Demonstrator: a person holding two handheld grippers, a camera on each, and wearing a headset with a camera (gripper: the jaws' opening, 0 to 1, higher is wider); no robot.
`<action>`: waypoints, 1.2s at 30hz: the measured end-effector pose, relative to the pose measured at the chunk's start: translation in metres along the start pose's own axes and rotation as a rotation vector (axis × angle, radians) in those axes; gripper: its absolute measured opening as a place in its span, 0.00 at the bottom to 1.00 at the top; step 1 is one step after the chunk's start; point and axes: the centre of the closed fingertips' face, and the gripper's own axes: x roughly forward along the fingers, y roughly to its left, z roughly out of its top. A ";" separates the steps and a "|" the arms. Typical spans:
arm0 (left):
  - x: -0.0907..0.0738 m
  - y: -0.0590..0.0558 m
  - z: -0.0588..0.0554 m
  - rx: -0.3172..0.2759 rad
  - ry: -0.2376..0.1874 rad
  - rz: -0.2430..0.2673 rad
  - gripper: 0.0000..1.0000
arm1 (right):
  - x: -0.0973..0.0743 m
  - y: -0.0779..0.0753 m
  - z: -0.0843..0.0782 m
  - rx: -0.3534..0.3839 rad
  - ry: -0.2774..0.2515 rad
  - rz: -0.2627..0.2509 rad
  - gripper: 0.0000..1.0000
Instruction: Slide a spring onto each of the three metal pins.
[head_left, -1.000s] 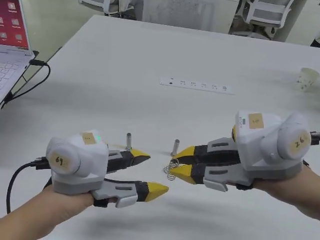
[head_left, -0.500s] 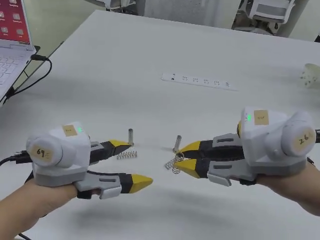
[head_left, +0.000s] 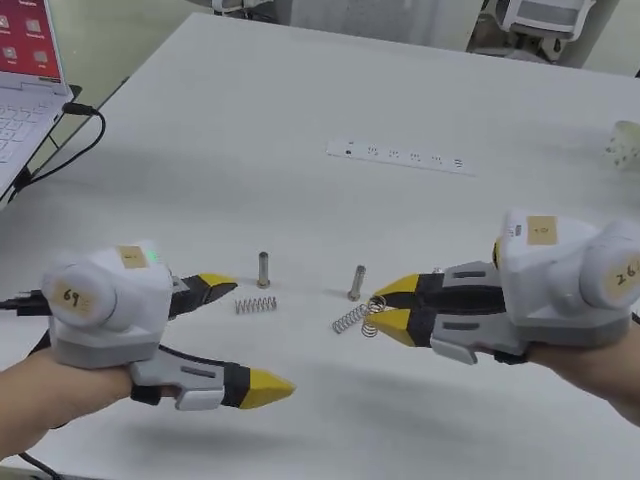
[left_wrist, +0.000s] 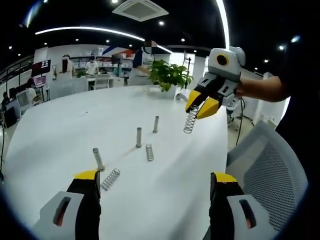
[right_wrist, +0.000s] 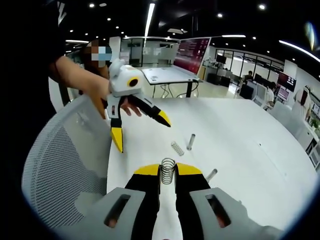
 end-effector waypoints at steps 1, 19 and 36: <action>-0.002 0.003 -0.001 -0.009 0.002 0.009 0.93 | -0.001 -0.001 -0.001 0.001 0.000 -0.006 0.08; -0.024 0.023 -0.002 -0.054 -0.008 0.080 0.98 | -0.017 -0.029 -0.023 0.062 0.014 -0.111 0.08; -0.029 0.027 0.000 -0.068 -0.021 0.088 0.98 | -0.022 -0.058 -0.067 0.128 0.084 -0.179 0.08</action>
